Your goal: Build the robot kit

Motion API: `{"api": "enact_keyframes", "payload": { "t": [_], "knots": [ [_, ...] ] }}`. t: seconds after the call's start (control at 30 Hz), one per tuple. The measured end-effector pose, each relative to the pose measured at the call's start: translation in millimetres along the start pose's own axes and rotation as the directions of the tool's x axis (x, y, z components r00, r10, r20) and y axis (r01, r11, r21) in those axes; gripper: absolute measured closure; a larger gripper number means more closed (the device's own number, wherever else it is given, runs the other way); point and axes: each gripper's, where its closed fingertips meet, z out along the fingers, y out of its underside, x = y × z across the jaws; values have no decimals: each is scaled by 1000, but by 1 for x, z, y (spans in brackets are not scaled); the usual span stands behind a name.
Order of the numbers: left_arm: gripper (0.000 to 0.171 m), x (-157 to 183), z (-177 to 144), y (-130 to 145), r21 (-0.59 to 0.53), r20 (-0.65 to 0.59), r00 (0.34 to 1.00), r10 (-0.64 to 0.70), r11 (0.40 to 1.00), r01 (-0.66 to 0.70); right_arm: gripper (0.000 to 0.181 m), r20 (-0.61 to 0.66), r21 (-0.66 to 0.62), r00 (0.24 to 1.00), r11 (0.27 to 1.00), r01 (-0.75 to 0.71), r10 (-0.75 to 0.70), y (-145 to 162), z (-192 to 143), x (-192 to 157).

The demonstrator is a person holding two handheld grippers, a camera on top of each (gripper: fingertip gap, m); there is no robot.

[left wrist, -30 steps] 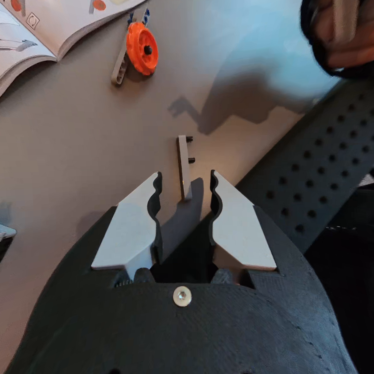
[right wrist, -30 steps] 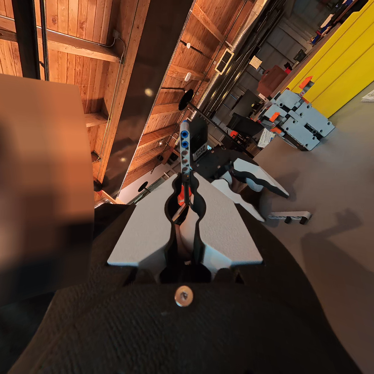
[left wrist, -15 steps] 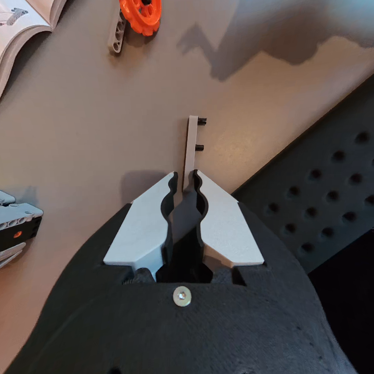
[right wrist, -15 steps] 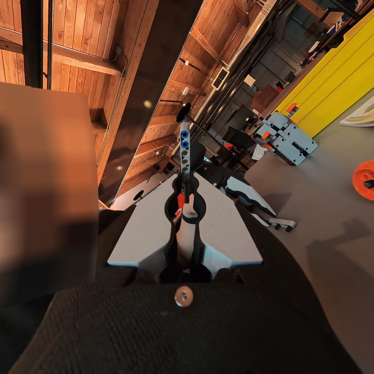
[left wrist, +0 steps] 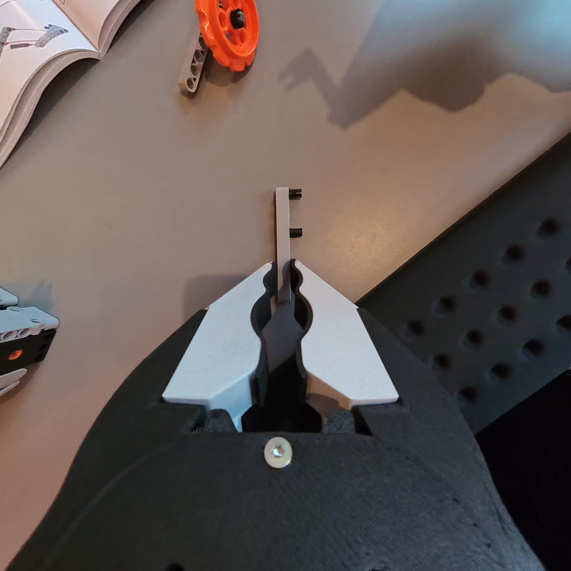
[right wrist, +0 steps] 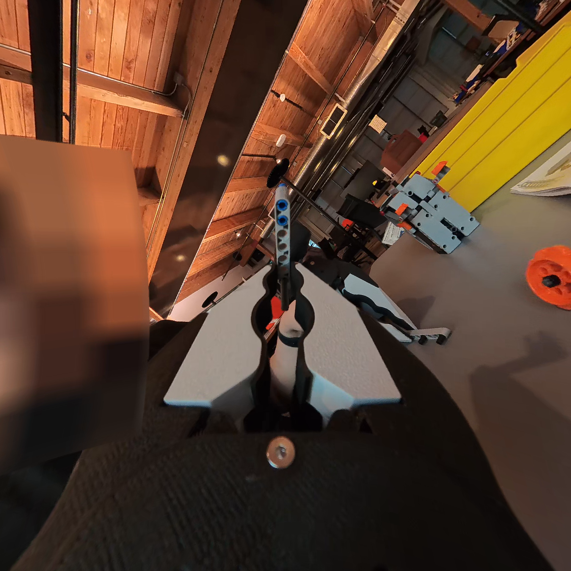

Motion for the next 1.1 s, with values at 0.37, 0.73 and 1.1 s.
{"api": "enact_keyframes", "payload": {
  "t": [0.37,0.73,1.1],
  "knots": [
    [165,-4,1,-1,13,6,1000,-9,1000,9,175,-19,-3,1000,1000,-1,1,0,-1,6],
    [165,-4,0,-2,50,-19,997,-69,996,70,176,-24,0,999,1000,-22,22,0,-2,9],
    [157,9,-8,-4,22,-162,979,-121,992,126,175,-27,-5,1000,1000,-16,16,0,-2,7]
  ]
}}
